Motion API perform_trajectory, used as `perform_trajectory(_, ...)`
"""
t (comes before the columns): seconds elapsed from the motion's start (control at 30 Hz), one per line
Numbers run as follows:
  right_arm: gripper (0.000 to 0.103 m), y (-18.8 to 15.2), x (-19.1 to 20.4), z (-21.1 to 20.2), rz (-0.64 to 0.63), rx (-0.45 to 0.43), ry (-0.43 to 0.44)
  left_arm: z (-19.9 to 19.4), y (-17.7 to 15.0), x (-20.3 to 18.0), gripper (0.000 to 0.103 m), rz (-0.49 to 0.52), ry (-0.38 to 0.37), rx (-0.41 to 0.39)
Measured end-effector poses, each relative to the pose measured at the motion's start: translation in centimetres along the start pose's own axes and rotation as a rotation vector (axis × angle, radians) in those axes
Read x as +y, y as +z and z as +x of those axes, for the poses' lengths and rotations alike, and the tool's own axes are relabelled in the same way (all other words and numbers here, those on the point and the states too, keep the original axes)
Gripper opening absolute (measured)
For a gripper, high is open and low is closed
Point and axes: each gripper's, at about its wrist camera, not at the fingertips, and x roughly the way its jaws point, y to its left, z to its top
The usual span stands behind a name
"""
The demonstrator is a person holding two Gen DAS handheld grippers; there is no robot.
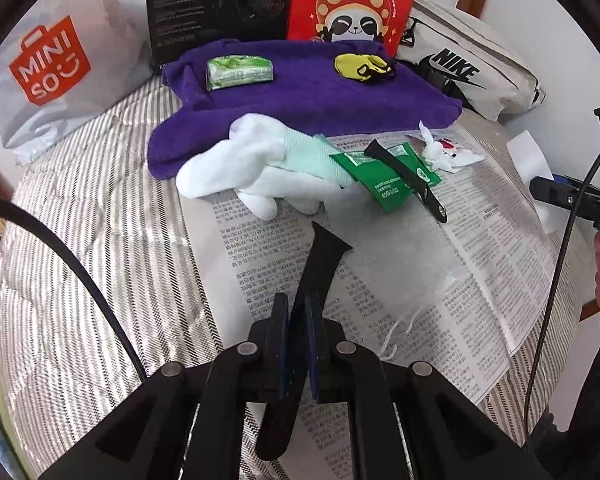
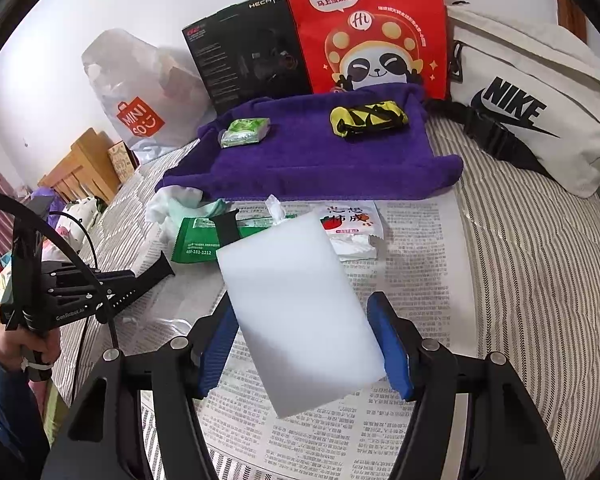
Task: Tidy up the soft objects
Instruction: 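Lift the black watch strap off the newspaper with the left tool, then carry the black strap toward the towel with left tool while right tool holds sponge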
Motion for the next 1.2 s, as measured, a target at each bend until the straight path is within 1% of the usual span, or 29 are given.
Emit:
perform_trajectory(0.1, 0.064, 0.0, 0.1, 0.2, -0.003, 0.009, -0.001, 0.0, -0.1, -0.2, 0.013, 0.012, -0.018, 0.008)
perform_trajectory(0.17, 0.064, 0.0, 0.1, 0.3, -0.006, 0.012, -0.001, 0.1, -0.2, -0.6, 0.018, 0.03, -0.017, 0.013)
perform_trajectory(0.23, 0.064, 0.0, 0.2, 0.3, -0.007, 0.013, -0.002, 0.3, -0.5, -1.3, 0.038, 0.07, 0.016, 0.025)
perform_trajectory(0.3, 0.065, 0.0, 0.2, 0.4, -0.006, 0.018, -0.002, 0.5, -0.8, -2.0, 0.044, 0.109, 0.053, 0.028)
perform_trajectory(0.4, 0.065, -0.1, 0.1, 0.5, -0.006, 0.023, -0.003, 0.5, -0.9, -2.4, 0.044, 0.13, 0.059, 0.018)
perform_trajectory(0.5, 0.065, -0.1, 0.0, 0.7, 0.0, 0.026, -0.004, 0.4, -0.7, -2.5, 0.021, 0.131, 0.053, 0.017)
perform_trajectory(0.77, 0.065, -0.1, -0.1, 0.2, 0.001, 0.018, -0.004, 0.7, -0.6, -3.1, 0.022, 0.161, 0.091, 0.029)
perform_trajectory(1.0, 0.065, -0.2, 0.1, 0.6, -0.003, 0.028, 0.005, 0.4, -0.5, -2.3, 0.02, 0.091, 0.06, 0.012)
perform_trajectory(1.2, 0.065, 0.4, 0.2, -0.2, -0.014, 0.019, 0.004, -1.2, -0.3, -1.6, 0.02, 0.036, 0.069, -0.03)
